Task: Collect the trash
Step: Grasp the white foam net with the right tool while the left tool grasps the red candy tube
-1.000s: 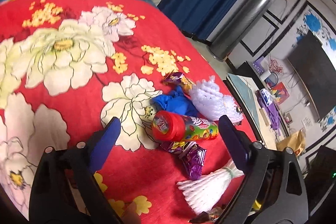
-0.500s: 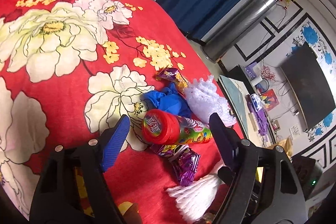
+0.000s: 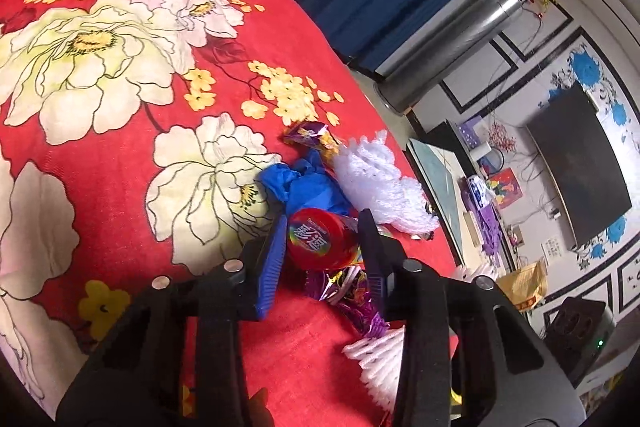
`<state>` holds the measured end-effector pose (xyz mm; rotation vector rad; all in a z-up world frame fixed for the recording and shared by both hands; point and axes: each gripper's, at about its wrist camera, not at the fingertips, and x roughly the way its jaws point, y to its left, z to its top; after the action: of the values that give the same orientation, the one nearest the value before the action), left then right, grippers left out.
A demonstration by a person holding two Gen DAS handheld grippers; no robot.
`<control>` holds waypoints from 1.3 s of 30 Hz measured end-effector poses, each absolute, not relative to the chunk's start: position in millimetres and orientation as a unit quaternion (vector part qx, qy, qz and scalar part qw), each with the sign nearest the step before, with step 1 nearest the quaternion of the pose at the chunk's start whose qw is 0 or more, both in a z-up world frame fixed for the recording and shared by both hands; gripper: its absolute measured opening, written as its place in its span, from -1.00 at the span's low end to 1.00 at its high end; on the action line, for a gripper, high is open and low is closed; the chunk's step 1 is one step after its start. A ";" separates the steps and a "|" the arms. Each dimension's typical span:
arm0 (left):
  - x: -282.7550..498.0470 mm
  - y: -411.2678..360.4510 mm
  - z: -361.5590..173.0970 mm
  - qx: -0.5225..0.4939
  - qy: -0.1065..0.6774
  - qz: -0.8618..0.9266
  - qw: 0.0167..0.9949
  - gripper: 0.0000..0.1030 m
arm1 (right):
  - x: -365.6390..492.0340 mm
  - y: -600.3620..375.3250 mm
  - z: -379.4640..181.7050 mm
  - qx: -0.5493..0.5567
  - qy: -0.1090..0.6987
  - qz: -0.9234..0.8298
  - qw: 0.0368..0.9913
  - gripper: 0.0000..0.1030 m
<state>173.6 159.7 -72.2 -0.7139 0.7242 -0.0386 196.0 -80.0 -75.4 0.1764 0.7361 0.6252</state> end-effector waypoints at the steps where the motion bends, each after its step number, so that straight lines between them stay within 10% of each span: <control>1: 173.8 158.4 -71.4 -0.340 0.347 -0.020 0.874 -0.45 | 195.7 -80.7 -74.5 0.084 0.352 0.300 0.882 -0.50; 39: 160.4 97.2 -8.9 -0.272 0.295 -0.088 0.911 -0.50 | 194.7 -158.3 -30.0 0.110 0.261 0.245 0.927 -0.58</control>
<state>160.4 97.2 -8.9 -0.5615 0.6090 -0.1816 194.7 -158.3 -30.0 0.2255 0.5355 0.5024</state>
